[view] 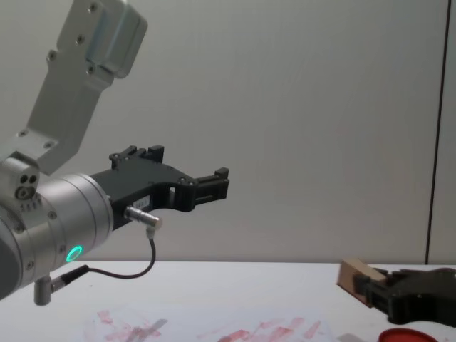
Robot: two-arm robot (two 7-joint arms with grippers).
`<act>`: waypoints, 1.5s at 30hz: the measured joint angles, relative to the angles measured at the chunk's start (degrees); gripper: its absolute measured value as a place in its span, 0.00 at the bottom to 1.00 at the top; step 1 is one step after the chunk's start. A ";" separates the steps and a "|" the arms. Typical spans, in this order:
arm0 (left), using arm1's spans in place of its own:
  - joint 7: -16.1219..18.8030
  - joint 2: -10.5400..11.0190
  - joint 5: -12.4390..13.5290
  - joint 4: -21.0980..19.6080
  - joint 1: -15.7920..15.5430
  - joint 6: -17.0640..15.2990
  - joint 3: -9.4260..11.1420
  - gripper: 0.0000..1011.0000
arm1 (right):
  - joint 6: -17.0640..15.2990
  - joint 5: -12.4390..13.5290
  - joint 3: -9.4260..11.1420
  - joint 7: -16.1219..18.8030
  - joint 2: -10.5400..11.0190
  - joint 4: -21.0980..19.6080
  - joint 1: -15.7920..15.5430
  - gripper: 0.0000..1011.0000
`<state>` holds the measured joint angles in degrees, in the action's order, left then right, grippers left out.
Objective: Use the one hand to pick up the stamp and affix it onto the A4 paper.
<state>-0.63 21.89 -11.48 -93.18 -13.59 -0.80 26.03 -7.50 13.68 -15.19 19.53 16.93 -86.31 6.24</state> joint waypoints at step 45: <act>0.00 0.00 0.00 0.00 0.00 0.00 0.00 0.99 | -2.85 -8.38 -4.97 2.78 -5.47 8.66 5.01 0.21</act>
<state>-0.63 21.89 -11.48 -93.17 -13.59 -0.80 26.02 -10.35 5.30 -20.15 22.32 11.46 -77.66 11.24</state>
